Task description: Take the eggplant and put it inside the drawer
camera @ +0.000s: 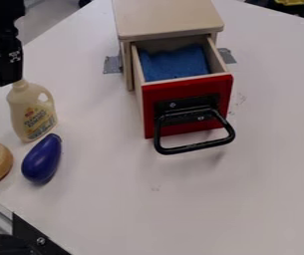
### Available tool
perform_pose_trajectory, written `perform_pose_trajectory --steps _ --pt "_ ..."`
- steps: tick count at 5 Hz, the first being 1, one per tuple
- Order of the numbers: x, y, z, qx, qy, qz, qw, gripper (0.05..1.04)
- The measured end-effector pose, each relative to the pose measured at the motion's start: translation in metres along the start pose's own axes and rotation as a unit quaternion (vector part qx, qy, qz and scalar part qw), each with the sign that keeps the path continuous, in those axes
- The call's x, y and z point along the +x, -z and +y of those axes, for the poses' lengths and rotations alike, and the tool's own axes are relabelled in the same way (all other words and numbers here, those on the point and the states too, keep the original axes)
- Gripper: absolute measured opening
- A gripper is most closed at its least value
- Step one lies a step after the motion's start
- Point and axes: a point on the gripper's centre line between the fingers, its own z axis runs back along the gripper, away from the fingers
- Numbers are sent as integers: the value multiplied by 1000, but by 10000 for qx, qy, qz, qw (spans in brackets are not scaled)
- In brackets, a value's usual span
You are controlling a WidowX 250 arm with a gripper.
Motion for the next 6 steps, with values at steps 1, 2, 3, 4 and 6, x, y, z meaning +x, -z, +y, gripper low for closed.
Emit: perform_pose_trajectory --steps 1,2,3,4,6 --pt "-1 5 -3 -80 15 68 9999 1000" --pt "-7 13 -14 -160 -43 113 9998 999" --pt "-14 15 -27 -215 -163 46 9996 999" --pt "-21 18 -38 -212 -394 -44 9990 1000" --pt "-35 29 -55 -277 -1825 -79 9828 1000"
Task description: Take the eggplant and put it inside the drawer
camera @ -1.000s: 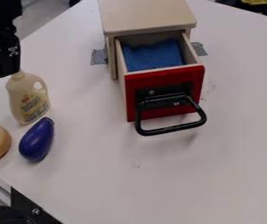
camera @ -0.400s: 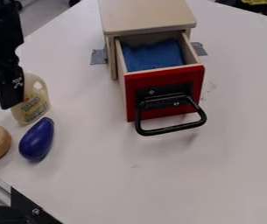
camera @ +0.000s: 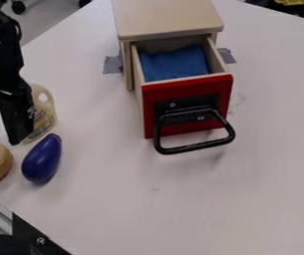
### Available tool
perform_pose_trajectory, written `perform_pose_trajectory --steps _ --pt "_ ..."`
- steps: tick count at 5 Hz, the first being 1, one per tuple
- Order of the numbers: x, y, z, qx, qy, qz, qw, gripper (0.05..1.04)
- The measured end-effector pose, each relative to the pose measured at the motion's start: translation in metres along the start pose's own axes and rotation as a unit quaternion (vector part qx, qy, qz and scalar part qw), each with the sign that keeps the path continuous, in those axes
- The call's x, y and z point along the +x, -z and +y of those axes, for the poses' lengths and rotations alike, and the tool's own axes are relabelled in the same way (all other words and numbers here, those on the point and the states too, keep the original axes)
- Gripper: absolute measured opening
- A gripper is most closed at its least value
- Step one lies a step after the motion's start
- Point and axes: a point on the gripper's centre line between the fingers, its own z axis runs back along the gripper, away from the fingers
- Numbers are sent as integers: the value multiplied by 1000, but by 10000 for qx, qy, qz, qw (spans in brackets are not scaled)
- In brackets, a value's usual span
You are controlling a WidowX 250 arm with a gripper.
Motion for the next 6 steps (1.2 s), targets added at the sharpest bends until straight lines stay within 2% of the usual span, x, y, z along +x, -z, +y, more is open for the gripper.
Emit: perform_pose_trajectory --steps 2,5,6 --pt "-6 23 2 -3 -441 208 9988 1000" --pt "5 58 -5 258 -842 415 9952 1000" --pt "11 61 -17 165 -872 435 9951 1000"
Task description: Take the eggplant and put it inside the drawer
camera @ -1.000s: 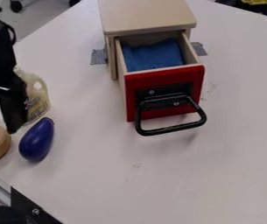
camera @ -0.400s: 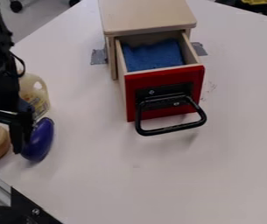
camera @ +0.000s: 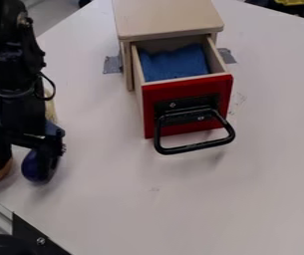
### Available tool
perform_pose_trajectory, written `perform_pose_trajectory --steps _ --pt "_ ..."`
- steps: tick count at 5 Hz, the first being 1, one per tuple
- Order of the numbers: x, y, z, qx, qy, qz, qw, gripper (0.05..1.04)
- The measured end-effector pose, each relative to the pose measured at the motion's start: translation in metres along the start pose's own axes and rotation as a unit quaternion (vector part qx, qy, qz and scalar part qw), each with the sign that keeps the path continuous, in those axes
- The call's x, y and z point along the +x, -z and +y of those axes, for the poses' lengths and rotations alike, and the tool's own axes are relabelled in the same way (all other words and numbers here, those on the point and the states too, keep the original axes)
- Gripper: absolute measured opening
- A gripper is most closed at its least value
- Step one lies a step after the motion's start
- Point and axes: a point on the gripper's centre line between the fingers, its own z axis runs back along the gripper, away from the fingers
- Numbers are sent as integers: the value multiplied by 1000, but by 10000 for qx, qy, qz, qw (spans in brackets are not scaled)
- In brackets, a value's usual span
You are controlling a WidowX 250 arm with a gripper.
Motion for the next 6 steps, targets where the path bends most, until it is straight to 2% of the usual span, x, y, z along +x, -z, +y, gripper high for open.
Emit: perform_pose_trajectory --steps 1,2,5,6 --pt "6 -8 -11 -98 4 -19 10000 1000" --pt "13 -11 -14 -81 -40 -89 9999 1000" --pt "19 20 1 182 36 165 9997 976" --pt "20 32 9 259 41 202 9995 879"
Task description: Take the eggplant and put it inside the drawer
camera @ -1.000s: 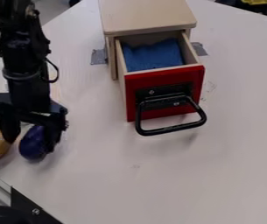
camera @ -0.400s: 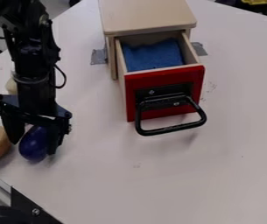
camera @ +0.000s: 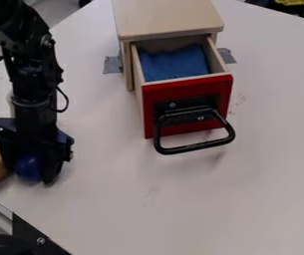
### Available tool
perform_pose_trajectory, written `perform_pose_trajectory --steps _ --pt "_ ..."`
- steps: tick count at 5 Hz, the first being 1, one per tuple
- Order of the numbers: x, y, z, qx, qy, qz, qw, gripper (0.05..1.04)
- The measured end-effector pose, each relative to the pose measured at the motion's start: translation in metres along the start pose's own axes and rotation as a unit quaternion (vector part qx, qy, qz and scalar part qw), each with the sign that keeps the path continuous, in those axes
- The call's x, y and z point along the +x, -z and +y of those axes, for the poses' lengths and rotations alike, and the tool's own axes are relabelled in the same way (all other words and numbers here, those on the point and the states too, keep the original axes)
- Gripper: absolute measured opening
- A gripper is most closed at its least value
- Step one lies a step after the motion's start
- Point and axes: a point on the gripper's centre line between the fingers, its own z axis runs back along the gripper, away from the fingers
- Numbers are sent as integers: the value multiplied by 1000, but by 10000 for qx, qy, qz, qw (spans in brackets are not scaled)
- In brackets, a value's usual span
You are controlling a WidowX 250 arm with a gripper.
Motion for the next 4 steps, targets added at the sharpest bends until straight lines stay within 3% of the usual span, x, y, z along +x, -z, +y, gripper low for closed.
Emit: perform_pose_trajectory --steps 1,2,4 --pt "-6 1 0 61 11 -40 10000 781" --pt "-18 -27 -2 -92 31 -204 9997 780" --pt "-27 -125 -8 -685 127 -858 9939 780"
